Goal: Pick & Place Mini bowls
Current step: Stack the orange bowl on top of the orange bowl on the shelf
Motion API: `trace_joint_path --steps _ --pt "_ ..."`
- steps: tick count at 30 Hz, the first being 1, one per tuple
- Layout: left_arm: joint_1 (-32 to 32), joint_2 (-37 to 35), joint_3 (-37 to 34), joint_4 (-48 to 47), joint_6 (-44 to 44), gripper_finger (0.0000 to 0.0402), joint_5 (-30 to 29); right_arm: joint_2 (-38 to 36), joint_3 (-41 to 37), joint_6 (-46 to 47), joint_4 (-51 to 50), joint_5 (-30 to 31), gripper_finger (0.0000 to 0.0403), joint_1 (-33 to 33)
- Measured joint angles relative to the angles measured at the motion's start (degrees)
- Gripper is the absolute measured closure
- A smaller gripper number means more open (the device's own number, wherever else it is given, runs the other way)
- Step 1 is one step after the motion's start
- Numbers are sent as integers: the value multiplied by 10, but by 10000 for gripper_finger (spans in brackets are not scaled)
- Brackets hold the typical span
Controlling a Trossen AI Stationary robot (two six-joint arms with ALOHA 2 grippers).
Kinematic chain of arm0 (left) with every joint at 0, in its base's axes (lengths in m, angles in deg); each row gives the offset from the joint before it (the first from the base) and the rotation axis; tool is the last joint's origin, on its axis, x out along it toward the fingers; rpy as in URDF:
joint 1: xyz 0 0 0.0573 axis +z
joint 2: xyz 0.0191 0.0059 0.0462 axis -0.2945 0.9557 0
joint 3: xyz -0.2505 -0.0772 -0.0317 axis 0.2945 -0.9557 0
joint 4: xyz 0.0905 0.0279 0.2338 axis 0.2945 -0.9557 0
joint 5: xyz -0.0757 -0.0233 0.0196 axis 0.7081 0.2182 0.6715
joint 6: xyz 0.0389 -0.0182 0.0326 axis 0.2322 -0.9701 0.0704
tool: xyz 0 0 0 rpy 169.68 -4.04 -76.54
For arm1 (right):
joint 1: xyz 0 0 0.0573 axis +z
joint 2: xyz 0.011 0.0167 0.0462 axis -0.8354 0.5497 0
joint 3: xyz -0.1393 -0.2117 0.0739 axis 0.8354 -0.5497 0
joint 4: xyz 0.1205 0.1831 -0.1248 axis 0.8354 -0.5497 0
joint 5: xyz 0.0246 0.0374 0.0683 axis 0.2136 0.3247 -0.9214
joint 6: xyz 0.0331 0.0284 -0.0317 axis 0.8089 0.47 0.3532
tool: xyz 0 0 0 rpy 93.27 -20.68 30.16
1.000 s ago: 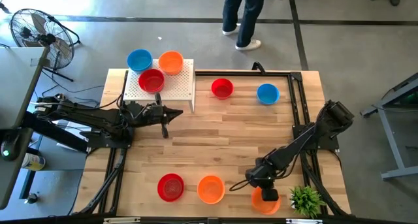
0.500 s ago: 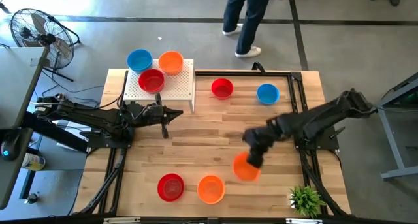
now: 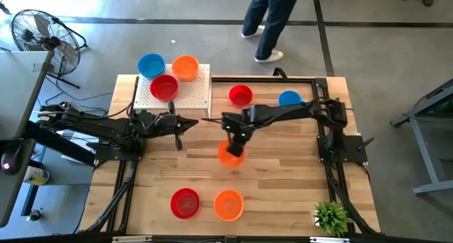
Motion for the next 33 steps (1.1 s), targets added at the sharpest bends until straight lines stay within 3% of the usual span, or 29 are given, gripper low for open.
trace_joint_path --steps 15,28,33 --pt "0 0 0 -10 0 401 0 81 36 -10 136 17 402 -36" --pt "0 0 0 -17 -2 401 1 89 35 -11 197 50 365 -33" --pt "0 0 0 -28 -3 401 1 89 36 -35 210 62 369 -32"
